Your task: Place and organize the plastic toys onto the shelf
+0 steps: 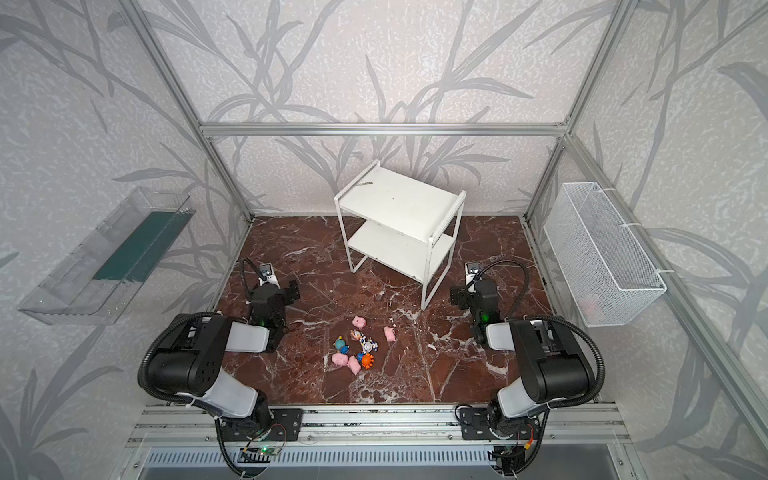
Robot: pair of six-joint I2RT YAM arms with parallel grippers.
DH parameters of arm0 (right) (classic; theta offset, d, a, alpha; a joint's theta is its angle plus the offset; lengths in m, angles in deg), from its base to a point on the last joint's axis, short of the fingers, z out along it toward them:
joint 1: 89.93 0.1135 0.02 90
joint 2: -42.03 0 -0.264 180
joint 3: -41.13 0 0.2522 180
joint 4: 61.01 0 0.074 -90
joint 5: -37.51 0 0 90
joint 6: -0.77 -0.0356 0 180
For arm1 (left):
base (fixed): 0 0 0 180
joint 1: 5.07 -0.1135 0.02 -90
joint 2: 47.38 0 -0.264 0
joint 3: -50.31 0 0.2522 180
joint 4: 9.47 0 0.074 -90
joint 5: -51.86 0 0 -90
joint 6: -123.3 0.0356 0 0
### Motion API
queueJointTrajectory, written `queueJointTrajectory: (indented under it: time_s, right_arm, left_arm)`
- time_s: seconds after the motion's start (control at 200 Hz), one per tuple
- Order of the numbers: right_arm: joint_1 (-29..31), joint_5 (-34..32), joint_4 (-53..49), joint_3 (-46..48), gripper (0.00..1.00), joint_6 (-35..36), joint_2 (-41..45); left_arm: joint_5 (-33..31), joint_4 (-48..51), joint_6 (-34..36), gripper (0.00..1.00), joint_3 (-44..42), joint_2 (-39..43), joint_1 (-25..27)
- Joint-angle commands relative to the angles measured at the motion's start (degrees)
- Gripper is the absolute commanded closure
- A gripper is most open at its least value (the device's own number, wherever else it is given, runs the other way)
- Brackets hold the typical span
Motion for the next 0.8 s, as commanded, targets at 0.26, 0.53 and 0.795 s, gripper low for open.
queueJointTrajectory:
  time_s: [0.26,0.53,0.795]
  right_arm:
    - [0.18,-0.96,2.21,-1.27,0.01,0.52,-0.48]
    - [0.18,-0.96,2.19,-1.27,0.01,0.56,-0.48]
    - [0.18,-0.88,2.19,-1.27,0.01,0.64,-0.48]
  left_arm:
    - [-1.07,-1.63,0.42,0.01,0.97,-0.49,-0.09]
    - [-1.06,-1.48,0.42,0.01,1.06,-0.47,-0.08]
    - [-0.76,-1.17,0.33,0.01,1.15,-0.47,-0.17]
